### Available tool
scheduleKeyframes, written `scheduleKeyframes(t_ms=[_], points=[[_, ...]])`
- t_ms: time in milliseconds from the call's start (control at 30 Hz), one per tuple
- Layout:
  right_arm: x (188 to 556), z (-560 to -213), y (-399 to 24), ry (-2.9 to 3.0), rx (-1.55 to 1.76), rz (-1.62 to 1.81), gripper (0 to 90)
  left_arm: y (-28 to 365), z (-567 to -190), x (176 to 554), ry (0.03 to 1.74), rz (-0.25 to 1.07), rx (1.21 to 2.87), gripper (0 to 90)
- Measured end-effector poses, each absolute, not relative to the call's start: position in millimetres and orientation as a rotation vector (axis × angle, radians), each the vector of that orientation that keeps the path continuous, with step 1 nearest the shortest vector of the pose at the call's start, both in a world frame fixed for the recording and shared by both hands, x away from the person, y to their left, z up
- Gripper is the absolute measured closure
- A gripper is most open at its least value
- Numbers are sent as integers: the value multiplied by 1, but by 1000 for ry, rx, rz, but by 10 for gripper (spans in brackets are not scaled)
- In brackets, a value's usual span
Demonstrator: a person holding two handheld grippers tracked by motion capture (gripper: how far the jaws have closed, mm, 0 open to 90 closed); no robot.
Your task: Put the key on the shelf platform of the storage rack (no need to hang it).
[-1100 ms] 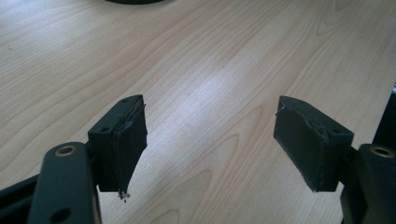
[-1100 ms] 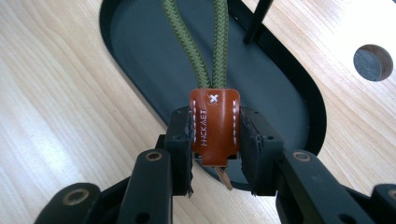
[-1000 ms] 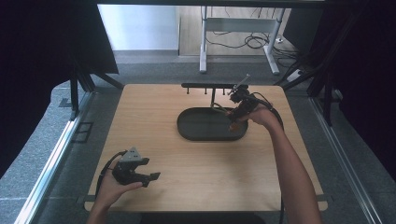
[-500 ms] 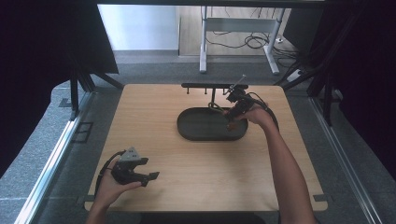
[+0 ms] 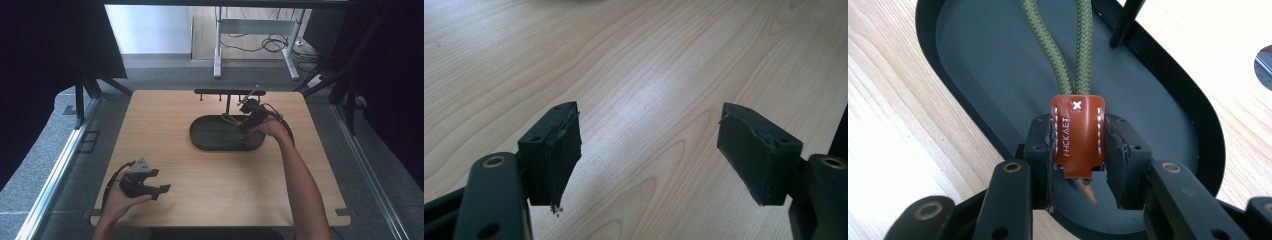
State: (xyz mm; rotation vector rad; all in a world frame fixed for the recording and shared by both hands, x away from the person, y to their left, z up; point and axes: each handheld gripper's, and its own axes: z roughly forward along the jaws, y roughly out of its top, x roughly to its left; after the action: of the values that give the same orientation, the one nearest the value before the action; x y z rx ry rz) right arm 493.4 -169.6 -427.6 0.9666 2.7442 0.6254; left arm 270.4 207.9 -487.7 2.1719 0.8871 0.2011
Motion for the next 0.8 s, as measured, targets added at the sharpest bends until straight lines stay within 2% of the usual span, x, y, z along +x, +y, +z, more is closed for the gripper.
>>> scheduleKeyframes(t_ms=[400,800], points=[[493,-434,-165,2754,958,604,649,209,-487,270,887,204,2171,260],[487,-431,-172,2740,980,644,574,208,-488,270,888,203,2172,260]])
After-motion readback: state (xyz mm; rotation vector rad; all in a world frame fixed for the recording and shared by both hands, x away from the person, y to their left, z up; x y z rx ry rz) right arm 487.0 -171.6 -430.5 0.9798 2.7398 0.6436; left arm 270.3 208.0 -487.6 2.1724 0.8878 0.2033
